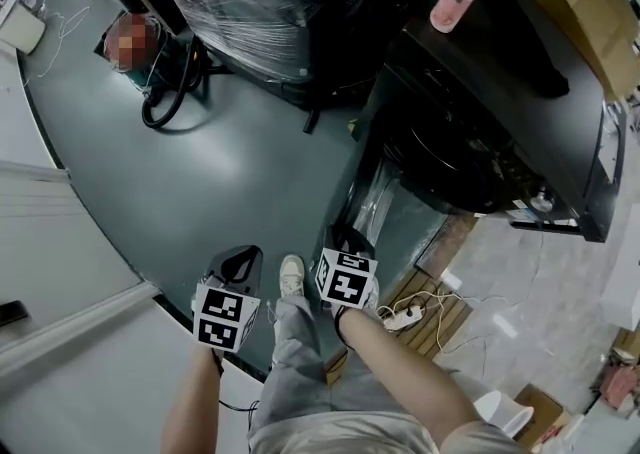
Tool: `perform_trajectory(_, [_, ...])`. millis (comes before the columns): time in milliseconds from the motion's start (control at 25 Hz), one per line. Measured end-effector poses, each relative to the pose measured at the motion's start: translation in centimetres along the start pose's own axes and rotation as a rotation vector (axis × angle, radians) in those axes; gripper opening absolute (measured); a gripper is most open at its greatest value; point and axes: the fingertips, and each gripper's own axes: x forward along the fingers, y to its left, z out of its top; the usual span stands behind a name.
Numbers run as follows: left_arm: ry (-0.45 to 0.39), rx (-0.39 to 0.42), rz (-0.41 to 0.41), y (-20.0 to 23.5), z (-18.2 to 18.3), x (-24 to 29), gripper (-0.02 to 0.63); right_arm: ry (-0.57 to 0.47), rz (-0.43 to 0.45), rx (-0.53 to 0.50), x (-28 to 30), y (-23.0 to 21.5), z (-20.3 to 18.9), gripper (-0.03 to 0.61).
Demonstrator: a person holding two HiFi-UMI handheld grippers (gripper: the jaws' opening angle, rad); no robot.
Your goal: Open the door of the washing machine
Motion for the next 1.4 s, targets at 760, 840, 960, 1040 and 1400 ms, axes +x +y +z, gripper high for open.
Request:
perform_trajectory(760, [-0.065, -0.103, 0.135, 17.6, -1.4, -3.6, 0.025, 0.025, -0.083, 0.354, 8.2, 12.6, 5.8, 0.164])
perform_trajectory(840, [-0.067, -0.113, 0.137, 18.4, -1.6, -3.8, 0.025, 0.023, -0.078, 0.363, 9.1, 13.7, 6.7, 0.164])
perform_trajectory(960, [-0.067, -0.125, 0.136, 19.5, -1.8, -3.7, 0.025, 0.019, -0.076, 0.374, 10.2, 15.0, 8.0, 0.164])
perform_trajectory(1040, [-0.071, -0.132, 0.130, 20.2, -1.9, -3.6, 0.025, 0.016, -0.076, 0.379, 10.9, 15.6, 8.8, 0.163])
perform_trajectory(1400, [-0.078, -0.129, 0.135, 23.2, -0.9, -3.1, 0.025, 0.008, -0.069, 0.405, 13.4, 17.5, 11.6, 0.156])
